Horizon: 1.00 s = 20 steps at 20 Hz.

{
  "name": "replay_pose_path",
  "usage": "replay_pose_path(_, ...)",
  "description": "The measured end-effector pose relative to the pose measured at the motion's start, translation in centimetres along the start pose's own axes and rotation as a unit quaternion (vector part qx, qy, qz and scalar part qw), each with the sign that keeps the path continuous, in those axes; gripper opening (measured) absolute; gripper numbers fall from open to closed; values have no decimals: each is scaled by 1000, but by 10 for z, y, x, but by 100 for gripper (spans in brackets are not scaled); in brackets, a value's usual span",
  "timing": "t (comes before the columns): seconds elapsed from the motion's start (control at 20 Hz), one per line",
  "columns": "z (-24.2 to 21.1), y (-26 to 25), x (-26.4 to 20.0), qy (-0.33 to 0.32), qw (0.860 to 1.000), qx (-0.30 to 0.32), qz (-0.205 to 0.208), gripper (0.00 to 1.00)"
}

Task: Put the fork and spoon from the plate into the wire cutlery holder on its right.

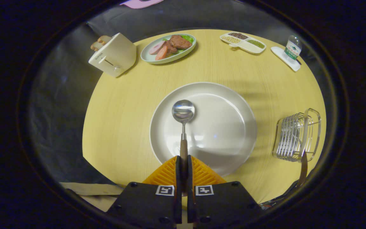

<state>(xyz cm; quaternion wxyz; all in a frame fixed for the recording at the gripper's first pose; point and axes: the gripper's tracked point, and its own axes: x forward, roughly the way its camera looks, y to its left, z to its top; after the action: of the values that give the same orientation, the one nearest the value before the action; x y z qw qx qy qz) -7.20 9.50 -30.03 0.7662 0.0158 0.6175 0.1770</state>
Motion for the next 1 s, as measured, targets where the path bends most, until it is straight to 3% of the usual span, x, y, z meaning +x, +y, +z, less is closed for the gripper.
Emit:
replay_pose_path(0.75, -8, -42, -74, -31, 998, 52, 0, 10)
replay_pose_path(1.0, -10, -47, -86, -42, 994, 95, 24, 6)
